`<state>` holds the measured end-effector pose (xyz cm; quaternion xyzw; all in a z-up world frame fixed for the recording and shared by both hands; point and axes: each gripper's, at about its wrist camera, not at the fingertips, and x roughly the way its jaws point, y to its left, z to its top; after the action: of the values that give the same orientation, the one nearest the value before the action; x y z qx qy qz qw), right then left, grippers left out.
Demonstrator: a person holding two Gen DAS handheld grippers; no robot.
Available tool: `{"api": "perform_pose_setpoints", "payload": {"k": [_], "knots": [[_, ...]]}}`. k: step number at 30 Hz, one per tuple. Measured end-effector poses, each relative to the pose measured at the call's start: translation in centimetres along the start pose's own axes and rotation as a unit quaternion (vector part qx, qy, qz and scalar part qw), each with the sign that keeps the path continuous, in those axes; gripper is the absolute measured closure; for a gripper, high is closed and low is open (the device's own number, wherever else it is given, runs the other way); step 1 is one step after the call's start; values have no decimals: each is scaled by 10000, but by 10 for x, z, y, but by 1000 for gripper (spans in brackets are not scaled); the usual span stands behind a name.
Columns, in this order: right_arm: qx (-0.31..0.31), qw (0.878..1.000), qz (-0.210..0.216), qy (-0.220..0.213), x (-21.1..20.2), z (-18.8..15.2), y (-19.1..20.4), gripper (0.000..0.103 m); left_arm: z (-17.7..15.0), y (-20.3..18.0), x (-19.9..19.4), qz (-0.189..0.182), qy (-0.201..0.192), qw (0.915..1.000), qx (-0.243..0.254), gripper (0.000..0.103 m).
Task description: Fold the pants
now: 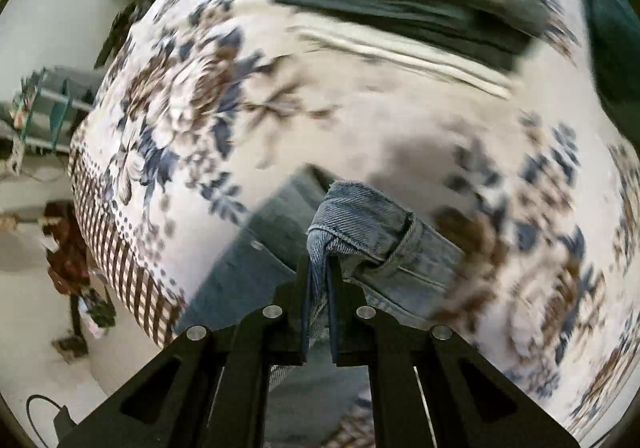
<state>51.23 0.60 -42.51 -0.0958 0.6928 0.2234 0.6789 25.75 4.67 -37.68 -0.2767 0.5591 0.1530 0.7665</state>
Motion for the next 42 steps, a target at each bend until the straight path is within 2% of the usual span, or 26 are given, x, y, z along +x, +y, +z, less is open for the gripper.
{"api": "perform_pose_setpoints", "payload": {"k": [5, 9, 11, 14, 16, 17, 18, 19, 20, 21, 22, 26, 29, 31, 34, 42], "knots": [[-310, 9984, -322, 337, 58, 23, 56, 96, 8, 52, 36, 76, 213, 9988, -441, 98], [-395, 9962, -575, 520, 92, 28, 77, 96, 10, 80, 66, 40, 412, 9971, -637, 98], [-407, 9949, -714, 576, 105, 30, 84, 96, 10, 86, 74, -36, 493, 9963, -708, 96], [-369, 9940, -759, 698, 115, 33, 87, 94, 12, 97, 78, 45, 572, 9946, -860, 94], [-280, 9948, -610, 768, 115, 34, 85, 82, 13, 103, 76, 24, 595, 9930, -1018, 90], [-252, 9951, -515, 809, 112, 33, 84, 65, 14, 105, 75, 92, 634, 9922, -1071, 82], [-240, 9952, -451, 829, 109, 32, 82, 41, 14, 108, 74, 166, 674, 9912, -1127, 72], [-242, 9955, -378, 831, 104, 30, 80, 23, 14, 110, 72, 147, 675, 9910, -1149, 68], [-259, 9959, -304, 817, 99, 28, 78, 20, 14, 112, 69, 123, 651, 9909, -1174, 58], [-288, 9960, -292, 790, 93, 25, 77, 20, 15, 114, 66, 137, 613, 9908, -1196, 46], [-326, 9960, -367, 745, 87, 23, 75, 19, 15, 115, 62, 137, 561, 9910, -1209, 42], [-490, 9958, -610, 466, 60, 3, 56, 10, 16, 116, 49, 262, 417, 9914, -1214, 34], [-549, 9951, -759, 314, 48, -12, 35, 9, 12, 111, 41, 244, 427, 9904, -1290, 33], [-615, 9931, -953, 289, 45, -23, 19, 3, 9, 104, 38, 236, 408, 9900, -1327, 33], [-777, 9902, -1120, 307, 45, -41, -3, 3, 0, 85, 40, 325, 469, 9894, -1338, 33], [-980, 9889, -1064, 337, 44, -68, -43, 3, -40, 29, 53, 406, 772, 9881, -1270, 33]]}}
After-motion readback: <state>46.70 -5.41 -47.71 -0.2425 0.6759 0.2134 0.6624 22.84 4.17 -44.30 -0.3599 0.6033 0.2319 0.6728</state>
